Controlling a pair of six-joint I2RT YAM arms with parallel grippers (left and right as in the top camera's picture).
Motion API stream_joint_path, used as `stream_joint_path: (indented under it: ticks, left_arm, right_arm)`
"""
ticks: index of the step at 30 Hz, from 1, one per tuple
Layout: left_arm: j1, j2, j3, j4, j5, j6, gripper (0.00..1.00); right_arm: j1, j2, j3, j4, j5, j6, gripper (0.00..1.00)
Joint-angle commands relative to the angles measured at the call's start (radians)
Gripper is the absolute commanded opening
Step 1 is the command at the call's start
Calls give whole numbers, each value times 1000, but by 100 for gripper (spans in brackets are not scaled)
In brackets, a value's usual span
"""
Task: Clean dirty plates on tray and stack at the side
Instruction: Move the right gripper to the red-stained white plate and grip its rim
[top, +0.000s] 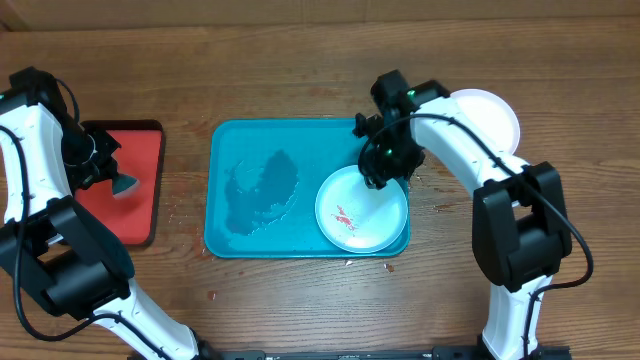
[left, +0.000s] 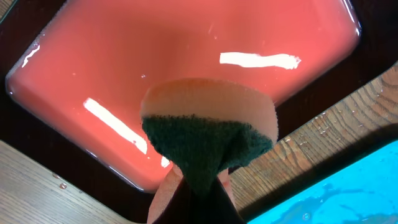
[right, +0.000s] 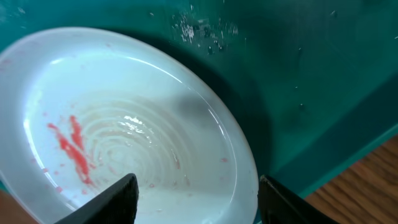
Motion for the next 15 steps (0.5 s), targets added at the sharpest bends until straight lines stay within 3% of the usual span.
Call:
stream_joint_path:
  ticks: [1,15]
  left_arm:
    - [-5,9,21,5,11,22,4]
    - [-5,9,21,4,12,23,4]
  right_arm:
    - [9,-9,-30,24,87,-3,62]
    - [10,9,-37,42,80,-3,57]
